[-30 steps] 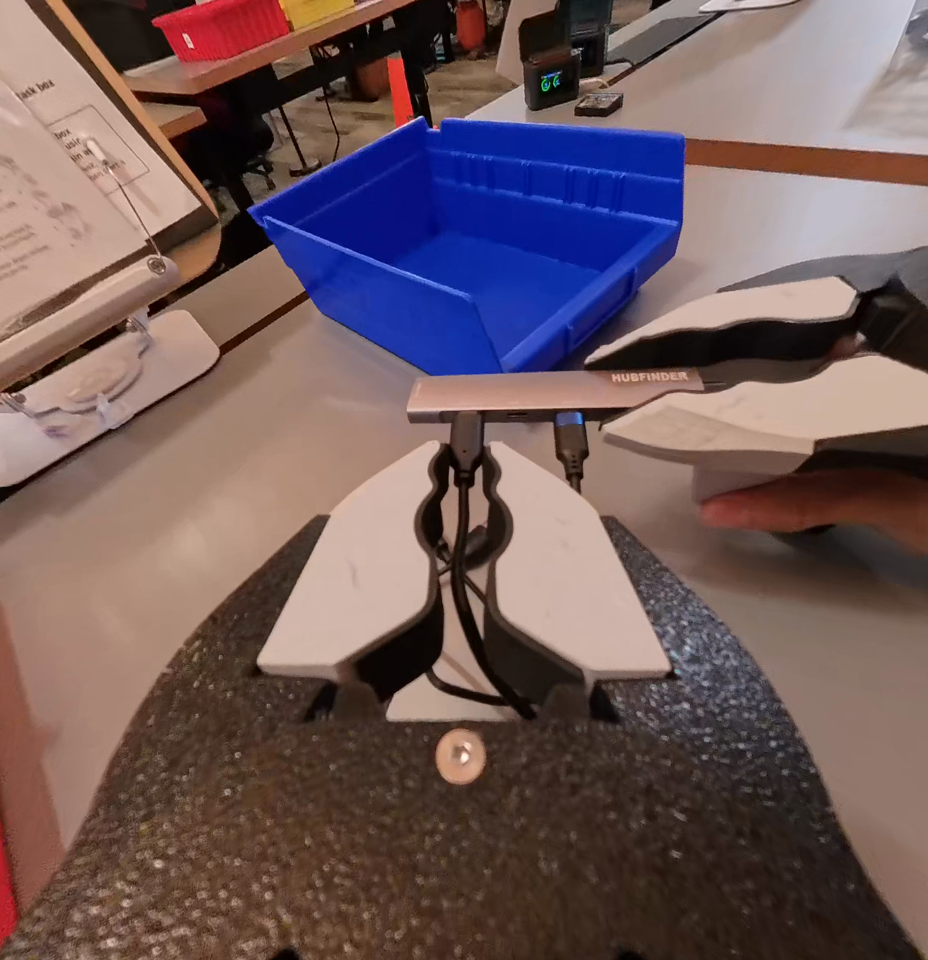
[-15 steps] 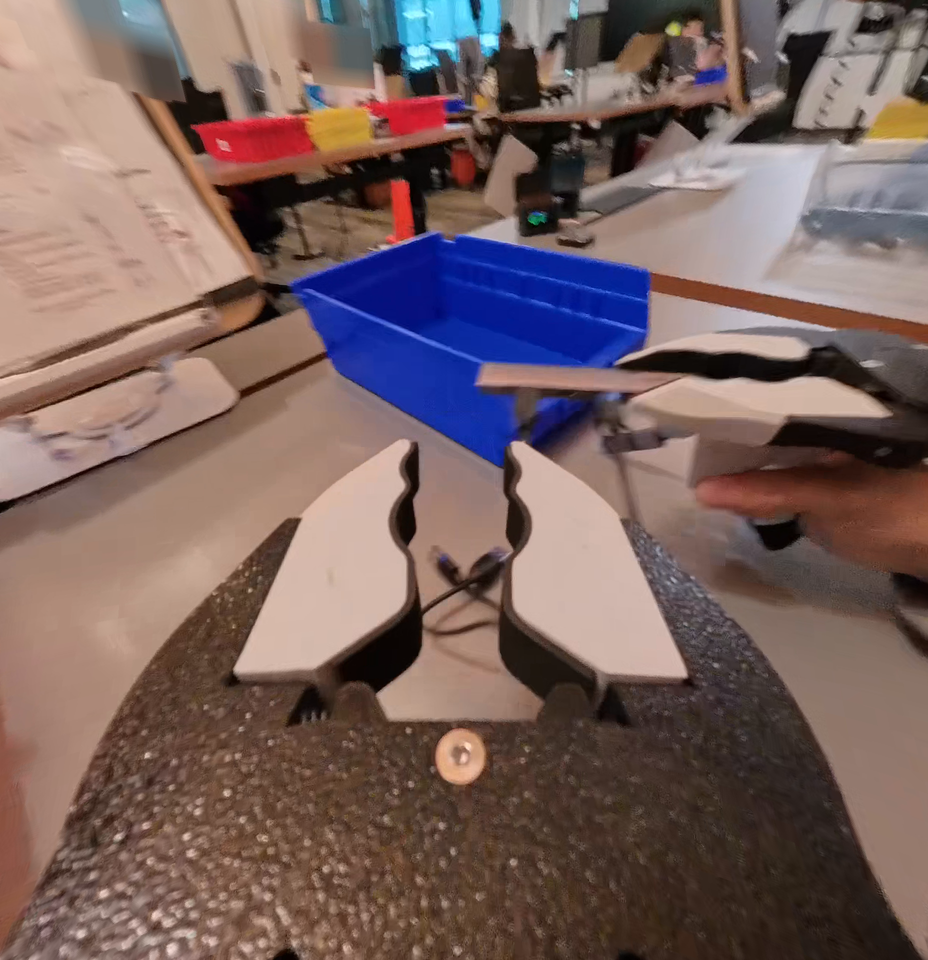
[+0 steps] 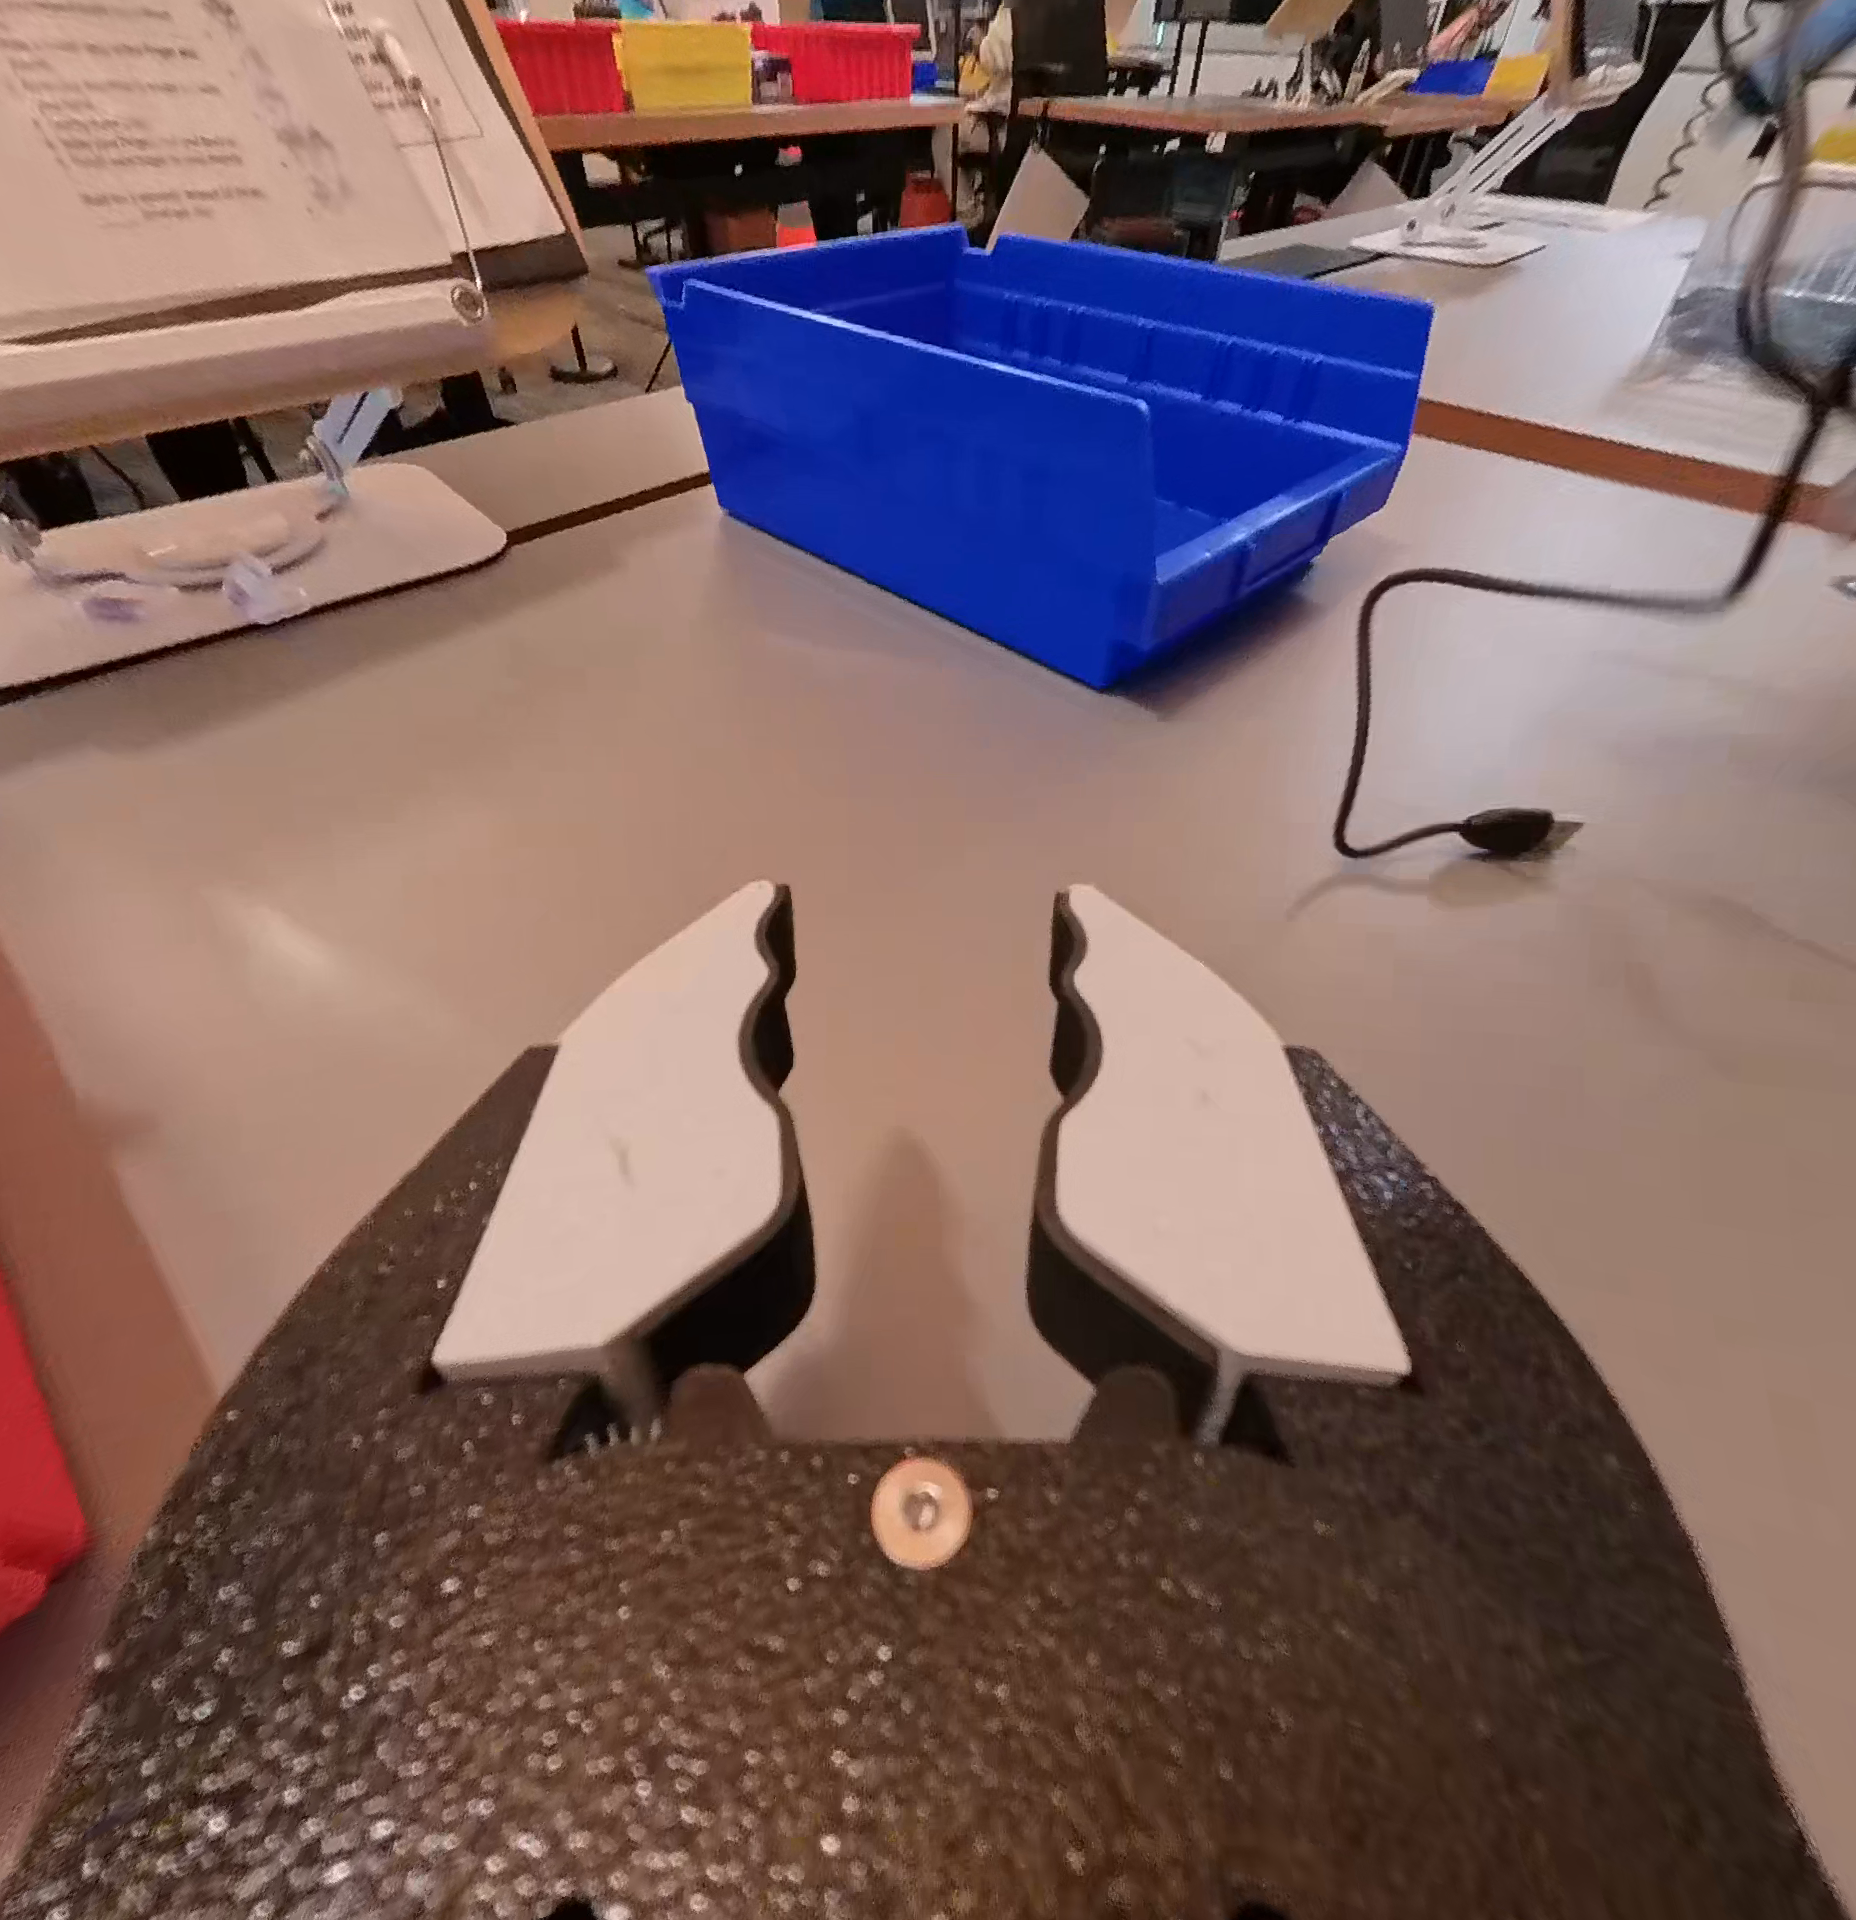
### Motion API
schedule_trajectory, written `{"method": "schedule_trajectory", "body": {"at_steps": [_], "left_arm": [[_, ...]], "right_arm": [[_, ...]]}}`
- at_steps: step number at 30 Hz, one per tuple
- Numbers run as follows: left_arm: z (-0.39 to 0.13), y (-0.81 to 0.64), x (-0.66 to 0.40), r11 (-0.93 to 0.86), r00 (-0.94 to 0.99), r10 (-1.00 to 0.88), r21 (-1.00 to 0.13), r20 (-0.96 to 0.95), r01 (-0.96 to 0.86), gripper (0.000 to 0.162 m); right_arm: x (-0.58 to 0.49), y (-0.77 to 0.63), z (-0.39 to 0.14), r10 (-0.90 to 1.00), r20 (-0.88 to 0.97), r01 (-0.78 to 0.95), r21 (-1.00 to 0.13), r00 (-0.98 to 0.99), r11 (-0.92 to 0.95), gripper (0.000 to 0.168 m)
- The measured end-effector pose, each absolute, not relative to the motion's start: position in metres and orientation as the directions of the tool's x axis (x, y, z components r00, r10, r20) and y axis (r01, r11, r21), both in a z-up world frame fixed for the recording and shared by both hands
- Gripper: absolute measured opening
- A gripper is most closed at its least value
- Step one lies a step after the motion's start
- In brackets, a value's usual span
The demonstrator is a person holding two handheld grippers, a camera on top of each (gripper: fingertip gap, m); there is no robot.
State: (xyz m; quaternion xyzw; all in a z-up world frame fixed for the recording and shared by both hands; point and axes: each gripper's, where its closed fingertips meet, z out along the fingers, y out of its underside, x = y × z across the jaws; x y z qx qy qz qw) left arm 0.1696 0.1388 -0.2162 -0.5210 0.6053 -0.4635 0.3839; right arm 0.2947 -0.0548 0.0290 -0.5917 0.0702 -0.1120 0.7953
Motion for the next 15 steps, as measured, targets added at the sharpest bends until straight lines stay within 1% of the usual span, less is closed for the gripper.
{"method": "schedule_trajectory", "body": {"at_steps": [3, 6, 10, 15], "left_arm": [[-0.215, 0.135, 0.171, 0.044, -0.199, -0.980, -0.961, 0.012, -0.275, 0.047], [-0.214, 0.134, 0.172, 0.038, -0.211, -0.977, -0.964, 0.019, -0.263, 0.045], [-0.214, 0.131, 0.172, 0.027, -0.233, -0.972, -0.964, 0.037, -0.266, 0.044], [-0.216, 0.127, 0.173, 0.037, -0.257, -0.966, -0.962, 0.035, -0.271, 0.043]], "right_arm": [[0.323, -0.061, 0.071, -0.355, 0.115, 0.200, -0.956, 0.928, 0.213, 0.025], [0.359, -0.067, 0.110, -0.472, 0.236, 0.330, -0.935, 0.849, 0.126, 0.025], [0.393, -0.066, 0.160, -0.543, 0.284, 0.394, -0.914, 0.790, 0.096, 0.025], [0.411, -0.050, 0.232, -0.566, 0.320, 0.435, -0.897, 0.760, 0.076, 0.025]]}}
